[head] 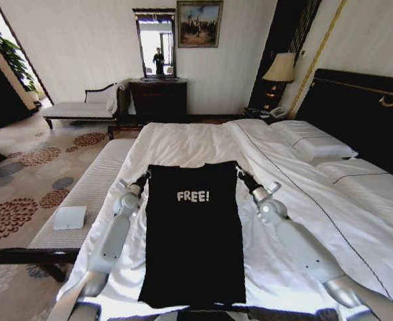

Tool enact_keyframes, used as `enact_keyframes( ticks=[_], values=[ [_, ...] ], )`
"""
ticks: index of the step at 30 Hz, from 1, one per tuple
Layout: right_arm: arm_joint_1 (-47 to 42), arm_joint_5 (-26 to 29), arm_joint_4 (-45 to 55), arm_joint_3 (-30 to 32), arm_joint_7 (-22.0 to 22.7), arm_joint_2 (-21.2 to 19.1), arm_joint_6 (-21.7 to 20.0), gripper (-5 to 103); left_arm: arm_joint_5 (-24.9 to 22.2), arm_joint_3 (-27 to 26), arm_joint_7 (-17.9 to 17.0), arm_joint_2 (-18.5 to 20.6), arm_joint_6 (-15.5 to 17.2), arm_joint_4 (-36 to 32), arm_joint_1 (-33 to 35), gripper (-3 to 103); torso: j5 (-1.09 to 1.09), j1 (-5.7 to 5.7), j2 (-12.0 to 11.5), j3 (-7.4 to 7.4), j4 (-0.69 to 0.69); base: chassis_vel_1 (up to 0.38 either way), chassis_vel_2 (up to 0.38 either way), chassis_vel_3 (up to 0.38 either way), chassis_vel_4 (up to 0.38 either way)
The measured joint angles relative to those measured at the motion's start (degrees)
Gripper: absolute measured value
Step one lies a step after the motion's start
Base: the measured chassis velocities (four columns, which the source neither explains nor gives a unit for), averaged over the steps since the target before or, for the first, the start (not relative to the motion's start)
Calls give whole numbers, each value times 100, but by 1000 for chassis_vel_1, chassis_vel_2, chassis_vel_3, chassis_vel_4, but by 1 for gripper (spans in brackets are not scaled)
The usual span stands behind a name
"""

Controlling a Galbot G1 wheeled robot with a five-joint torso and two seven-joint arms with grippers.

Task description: Fold the clothes on the bed.

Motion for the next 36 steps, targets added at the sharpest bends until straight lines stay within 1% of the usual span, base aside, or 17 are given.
enact_keyframes(
  ticks=[4, 5, 6, 9, 10, 12, 14, 15, 19, 20, 24, 26, 29, 30, 32, 34, 36],
  values=[
    [121, 86, -9, -75, -12, -35, 69, 0, -111, 49, 34, 104, -4, -5, -93, 0, 0, 0, 0, 0, -1, 0, 0, 0, 0],
    [103, 102, 64, -82, -12, -70, 104, 0, -234, 55, 42, 205, -14, -176, -37, 0, 0, 1, 0, 0, -1, 0, 0, 0, 0],
    [103, 102, 64, -82, -12, -70, 104, 0, -234, 55, 42, 205, -14, -176, -37, 0, 0, 1, 0, 0, -1, 0, 0, 0, 0],
    [-233, 24, 250, -32, -10, -163, 152, 0, -438, -1, 53, 460, -32, -815, 512, 0, 0, 1, 0, 0, -1, 0, 0, 0, 0],
    [-233, 24, 250, -32, -10, -163, 152, 0, -438, -1, 53, 460, -32, -815, 512, 0, 0, 1, 0, 0, -1, 0, 0, 0, 0],
    [-577, -150, 321, -5, 70, -226, 157, 0, -440, -106, 70, 609, -34, -1257, 1096, 0, 0, 0, 0, -1, 0, 0, 0, 0, 0],
    [-1108, -369, 463, 34, 240, -322, 157, 0, -362, -261, 98, 726, -37, -1692, 1841, 0, 1, -1, 0, -1, 2, 0, 0, 0, 0],
    [-1108, -369, 463, 34, 240, -322, 157, 0, -362, -261, 98, 726, -37, -1692, 1841, 0, 1, -1, 0, -1, 2, 0, 0, 0, 0],
    [-2155, -740, 981, 286, 305, -511, 186, 0, -120, -503, 134, 804, -82, -2295, 2899, 0, 1, -2, 1, -2, -2, 0, 0, 0, 0],
    [-2155, -740, 981, 286, 305, -511, 186, 0, -120, -503, 134, 804, -82, -2295, 2899, 0, 1, -2, 1, -2, -2, 0, 0, 0, 0],
    [-3079, -1110, 1410, 617, 461, -538, 187, 0, 219, -656, 113, 737, -91, -2815, 3813, 0, 2, -3, 1, -3, 0, 0, 0, 0, 0],
    [-3245, -1173, 1467, 685, 487, -536, 188, 0, 283, -685, 92, 716, -85, -2910, 3982, 0, -1, -2, 1, -3, 2, 0, 0, 0, 0],
    [-4077, -1461, 1689, 978, 518, -497, 188, 0, 552, -830, 32, 641, -48, -3304, 4696, 0, 4, -2, 1, -2, -2, 0, 0, 0, 0],
    [-4077, -1461, 1689, 978, 518, -497, 188, 0, 552, -830, 32, 641, -48, -3304, 4696, 0, 4, -2, 1, -2, -2, 0, 0, 0, 0],
    [-4503, -1592, 1780, 1190, 455, -459, 214, 0, 658, -910, 24, 583, -27, -3497, 5020, 0, -1, -3, 1, -2, 0, 0, 0, 0, 0],
    [-4899, -1754, 1795, 1398, 331, -396, 293, 0, 810, -994, 27, 507, -5, -3673, 5370, 0, 3, -3, 1, -2, -1, 0, 0, 0, 0],
    [-5062, -1826, 1780, 1485, 276, -364, 337, 0, 906, -1030, 35, 477, 1, -3715, 5505, 0, 0, -3, 2, -2, 0, 0, 0, 0, 0]
  ],
)
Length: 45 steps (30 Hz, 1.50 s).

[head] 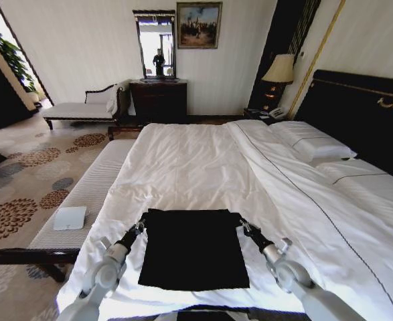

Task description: Fold the clothes on the bed.

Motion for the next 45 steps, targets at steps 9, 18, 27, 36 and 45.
enact_keyframes(
  ticks=[9, 18, 27, 36, 45],
  values=[
    [-655, -295, -13, 291, -155, 227, 208, 0, 499, -144, 147, -146, 1, -96, 720, 0, 1, 1, 0, 1, 0, 0, 0, 0, 0],
    [-862, -651, 25, 347, -254, 319, 421, 2, 1067, -194, 320, -180, -360, -55, 1110, 0, 1, 2, -2, 2, 0, 0, 0, 0, 0],
    [-923, -352, 772, 954, -386, 373, 630, 34, 205, -842, 506, -21, -565, -729, 910, 32, 1, 2, -1, 1, 0, 0, 0, 0, 0],
    [539, -241, 240, 426, -46, 449, 351, 67, 383, -314, 118, -208, -132, 817, -733, 70, 2, 4, -3, 3, 9, 0, 0, 0, 0],
    [808, -357, -177, 294, -19, 622, 322, 94, 548, 293, 128, -272, -91, 2183, -1855, 92, 1, 3, -3, 3, -2, 0, 0, 0, 0]
  ],
)
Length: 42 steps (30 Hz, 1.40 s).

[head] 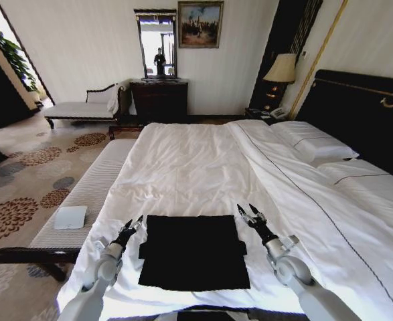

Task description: Fold the clothes on the bed.

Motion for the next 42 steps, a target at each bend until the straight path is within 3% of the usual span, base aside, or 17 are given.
enact_keyframes(
  ticks=[2, 10, 13, 15, 21, 24, 25, 27, 31, 33, 34, 36, 38, 42],
  values=[
    [27, -7, -139, 30, 0, 57, 29, 99, -25, 175, 19, -143, -7, 247, -288, 99, 1, 0, 0, 0, 0, 0, 0, 0, 0],
    [111, 52, -269, 68, 5, 78, 58, 100, 13, 334, 22, -396, -12, 392, -364, 98, 2, -1, 1, -1, 1, 0, 0, 0, 0],
    [220, 61, -337, 22, 13, 77, 55, 100, 18, 321, 43, -454, -29, 352, -253, 85, 1, -1, 1, -1, 4, 0, 0, 0, 0],
    [256, 61, -373, -1, 18, 80, 52, 100, 18, 313, 52, -470, -44, 347, -236, 85, 1, -1, 1, -1, 4, 0, 0, 0, 0],
    [485, 54, -624, -129, 49, 112, 29, 100, -32, 267, 72, -485, -69, 302, -204, 58, 1, -1, 1, -1, 2, 0, 0, 0, 0],
    [535, 54, -689, -152, 55, 115, 25, 100, -76, 247, 72, -478, -73, 275, -192, 52, 1, -1, 1, -1, 2, 0, 0, 0, 0],
    [561, 54, -735, -163, 58, 115, 24, 100, -89, 237, 72, -474, -75, 263, -180, 42, 1, -1, 1, -1, 2, 0, 0, 0, 0],
    [593, 54, -791, -172, 64, 115, 24, 100, -93, 232, 72, -473, -79, 254, -164, 42, 1, -1, 1, -1, 2, 0, 0, 0, 0],
    [712, 145, -916, -218, 156, 110, -15, 100, -94, 214, 71, -477, -87, 240, -116, 20, 0, -1, 1, -1, 1, 0, 0, 0, 0],
    [777, 235, -958, -244, 211, 109, -53, 100, -93, 208, 70, -477, -90, 233, -101, 20, 0, -1, 1, -1, 1, 0, 0, 0, 0],
    [882, 369, -1028, -292, 282, 110, -142, 100, -92, 200, 69, -477, -94, 222, -86, 10, 0, -1, 1, -1, 2, 0, 0, 0, 0],
    [915, 406, -1049, -308, 295, 111, -170, 100, -92, 198, 68, -476, -94, 219, -83, 10, 0, -1, 1, -1, 1, 0, 0, 0, 0],
    [1169, 780, -1190, -424, 323, 117, -440, 100, -98, 185, 65, -472, -96, 187, -78, 1, 0, -1, 1, -1, 3, 0, 0, 0, 0],
    [1346, 1104, -1293, -520, 177, 126, -729, 100, -105, 170, 60, -475, -96, 156, -77, 1, 0, -1, 1, -1, 3, 0, 0, 0, 0]
  ],
)
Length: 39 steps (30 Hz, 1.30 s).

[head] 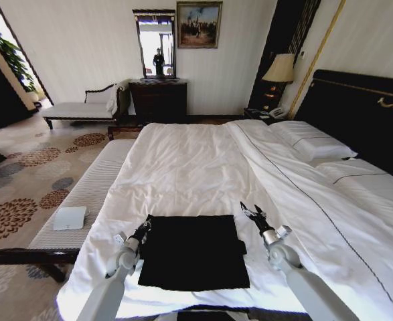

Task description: Fold the clothes on the bed.

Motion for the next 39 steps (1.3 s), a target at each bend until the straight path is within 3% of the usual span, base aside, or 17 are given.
enact_keyframes(
  ticks=[4, 7, 16, 23, 25, 27, 29, 33, 34, 39],
  values=[
    [76, 80, -95, -95, -348, 0, -300, 100, -59, -67, -3, -8, 0, -55, 1, 1, 0, 0, 0, 0, -1, 0, 0, 0, 0],
    [111, 64, -282, -180, -992, 2, -591, 100, -124, -180, -12, 40, -12, -129, 42, 1, -1, 0, 0, 0, -2, 0, 0, 0, 0],
    [159, -137, -731, -423, -1975, 36, -666, 100, -214, -335, -29, 129, -39, -337, 243, 1, 0, -1, 0, 0, -1, 0, 0, 0, 0],
    [270, -182, -1046, -467, -2185, 116, -585, 100, -157, -333, -36, 121, -59, -414, 342, 1, 0, 0, 0, 0, 1, 0, 0, 0, 0],
    [288, -173, -1248, -458, -2449, 144, -517, 101, -118, -316, -38, 111, -64, -423, 358, 1, 0, -1, 0, 0, -1, 0, 0, 0, 0],
    [296, -177, -1384, -440, -2638, 159, -466, 91, -96, -300, -40, 101, -66, -435, 363, 1, 0, -1, 0, 0, -1, 0, 0, 0, 0],
    [298, -179, -1414, -434, -2676, 166, -452, 91, -89, -294, -42, 96, -67, -437, 364, 1, 1, -1, 0, 0, -2, 0, 0, 0, 0],
    [315, -163, -1498, -417, -2789, 186, -394, 70, -51, -268, -49, 48, -68, -459, 368, 1, 1, -1, 0, 0, -1, 0, 0, 0, 0],
    [315, -163, -1498, -417, -2789, 186, -394, 70, -51, -268, -49, 48, -68, -459, 368, 1, 1, -1, 0, 0, -1, 0, 0, 0, 0],
    [312, -81, -1476, -439, -3036, 196, -351, 47, 3, -248, -55, -7, -68, -463, 372, 1, 1, -1, 0, 0, -1, 0, 0, 0, 0]
  ],
)
